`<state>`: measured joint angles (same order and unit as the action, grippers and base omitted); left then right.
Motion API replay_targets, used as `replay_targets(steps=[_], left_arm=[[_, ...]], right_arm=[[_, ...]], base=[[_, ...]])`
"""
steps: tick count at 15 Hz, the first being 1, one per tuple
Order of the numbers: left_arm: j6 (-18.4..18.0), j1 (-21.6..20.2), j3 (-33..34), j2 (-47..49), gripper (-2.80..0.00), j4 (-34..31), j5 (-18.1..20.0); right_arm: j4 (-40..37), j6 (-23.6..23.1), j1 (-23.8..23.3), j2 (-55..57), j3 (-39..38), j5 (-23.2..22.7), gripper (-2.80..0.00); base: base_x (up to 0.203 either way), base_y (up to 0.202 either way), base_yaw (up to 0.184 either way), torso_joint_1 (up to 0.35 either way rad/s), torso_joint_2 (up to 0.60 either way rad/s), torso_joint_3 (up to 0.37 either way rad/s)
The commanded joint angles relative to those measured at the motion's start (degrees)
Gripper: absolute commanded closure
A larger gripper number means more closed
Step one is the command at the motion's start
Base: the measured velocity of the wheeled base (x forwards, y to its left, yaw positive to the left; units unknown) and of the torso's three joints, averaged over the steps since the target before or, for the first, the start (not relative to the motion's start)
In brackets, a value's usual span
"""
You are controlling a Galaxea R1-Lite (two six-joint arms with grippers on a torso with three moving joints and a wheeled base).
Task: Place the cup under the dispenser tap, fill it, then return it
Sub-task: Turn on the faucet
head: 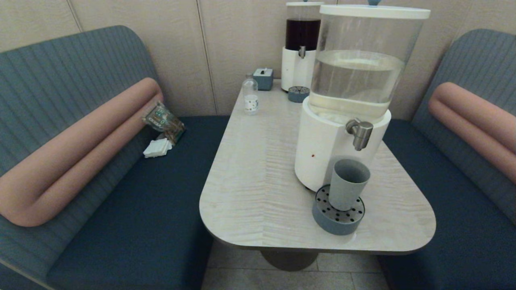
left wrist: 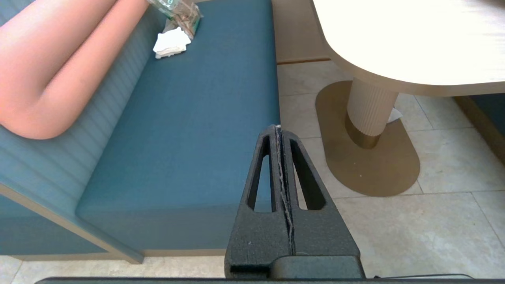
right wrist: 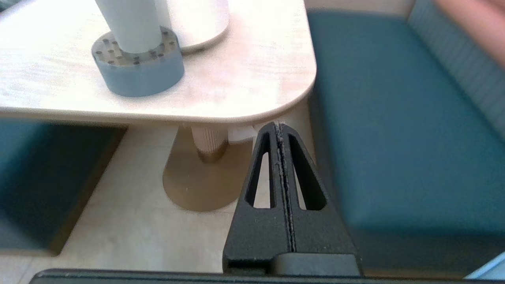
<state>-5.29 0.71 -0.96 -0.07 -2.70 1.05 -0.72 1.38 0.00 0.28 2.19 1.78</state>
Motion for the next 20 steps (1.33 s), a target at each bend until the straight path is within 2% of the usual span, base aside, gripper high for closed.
replay_targets(steps=[1, 3, 6, 8, 10, 12, 15, 17, 20], left_arm=[[0.01, 0.0, 0.0, -0.01, 0.0, -0.03, 0.01], [-0.07, 0.0, 0.0, -0.01, 0.0, -0.03, 0.01], [-0.01, 0.0, 0.0, -0.01, 0.0, -0.03, 0.01], [-0.07, 0.0, 0.0, -0.01, 0.0, -0.03, 0.01], [-0.01, 0.0, 0.0, -0.01, 0.0, -0.03, 0.01], [-0.07, 0.0, 0.0, -0.01, 0.0, -0.03, 0.01], [0.01, 0.0, 0.0, -0.01, 0.0, -0.03, 0.01], [0.01, 0.0, 0.0, -0.01, 0.0, -0.03, 0.01], [-0.07, 0.0, 0.0, -0.01, 0.0, -0.03, 0.01]], right_arm=[[-1.42, 0.27, 0.0, 2.43, 7.55, -0.13, 0.0], [-4.84, 1.44, 0.14, 9.1, 22.66, -0.22, 0.0], [-10.21, 2.41, 0.41, 28.26, 49.46, -0.04, 0.0], [-16.29, 1.59, 0.54, 41.64, 64.48, -0.11, 0.0], [-25.82, 0.65, 0.82, 54.31, 76.61, -0.61, 0.0], [-35.25, 0.14, 1.47, 65.77, 84.96, -1.07, 0.0], [-46.17, -0.74, 2.88, 79.42, 93.27, -1.46, 0.0], [-54.08, -3.91, 5.16, 84.33, 97.14, -1.27, 0.0], [-54.99, -6.39, 9.76, 86.79, 100.39, 0.96, 0.0]], base=[[0.0, 0.0, 0.0, 0.0, 0.0, 0.0], [0.0, 0.0, 0.0, 0.0, 0.0, 0.0], [0.0, 0.0, 0.0, 0.0, 0.0, 0.0], [0.0, 0.0, 0.0, 0.0, 0.0, 0.0], [0.0, 0.0, 0.0, 0.0, 0.0, 0.0], [0.0, 0.0, 0.0, 0.0, 0.0, 0.0], [0.0, 0.0, 0.0, 0.0, 0.0, 0.0], [0.0, 0.0, 0.0, 0.0, 0.0, 0.0], [0.0, 0.0, 0.0, 0.0, 0.0, 0.0]])
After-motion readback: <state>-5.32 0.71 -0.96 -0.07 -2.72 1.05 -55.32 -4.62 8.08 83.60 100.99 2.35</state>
